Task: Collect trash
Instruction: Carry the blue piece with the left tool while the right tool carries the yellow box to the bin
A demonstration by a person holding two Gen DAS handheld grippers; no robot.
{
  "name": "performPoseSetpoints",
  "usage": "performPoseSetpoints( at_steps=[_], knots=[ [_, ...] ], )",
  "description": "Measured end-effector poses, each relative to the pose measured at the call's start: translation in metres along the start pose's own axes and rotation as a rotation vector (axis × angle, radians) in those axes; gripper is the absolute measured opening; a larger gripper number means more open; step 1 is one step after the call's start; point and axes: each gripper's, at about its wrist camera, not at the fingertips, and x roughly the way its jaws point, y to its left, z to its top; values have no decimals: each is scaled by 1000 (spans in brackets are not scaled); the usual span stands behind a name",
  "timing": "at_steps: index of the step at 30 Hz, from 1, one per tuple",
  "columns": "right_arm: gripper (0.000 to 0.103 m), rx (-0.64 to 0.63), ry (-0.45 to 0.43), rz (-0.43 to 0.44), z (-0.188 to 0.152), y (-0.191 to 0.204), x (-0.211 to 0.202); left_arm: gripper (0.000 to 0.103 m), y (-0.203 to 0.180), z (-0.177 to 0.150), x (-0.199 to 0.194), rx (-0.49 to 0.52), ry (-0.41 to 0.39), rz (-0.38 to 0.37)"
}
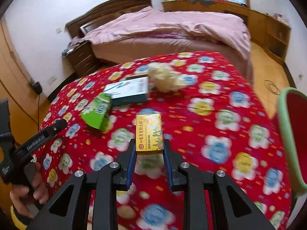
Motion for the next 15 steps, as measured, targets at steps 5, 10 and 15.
performPoseSetpoints(
  at_steps=[5, 10, 15],
  knots=[
    [27, 69, -39, -38, -15, -39, -33, 74, -6, -1, 2, 20, -2, 2],
    [27, 149, -88, -79, -23, -82, -65, 74, -12, -3, 1, 30, -11, -26],
    [27, 227, -133, -138, -39, -129, -94, 74, -26, -4, -6, 81, -23, -28]
  ],
)
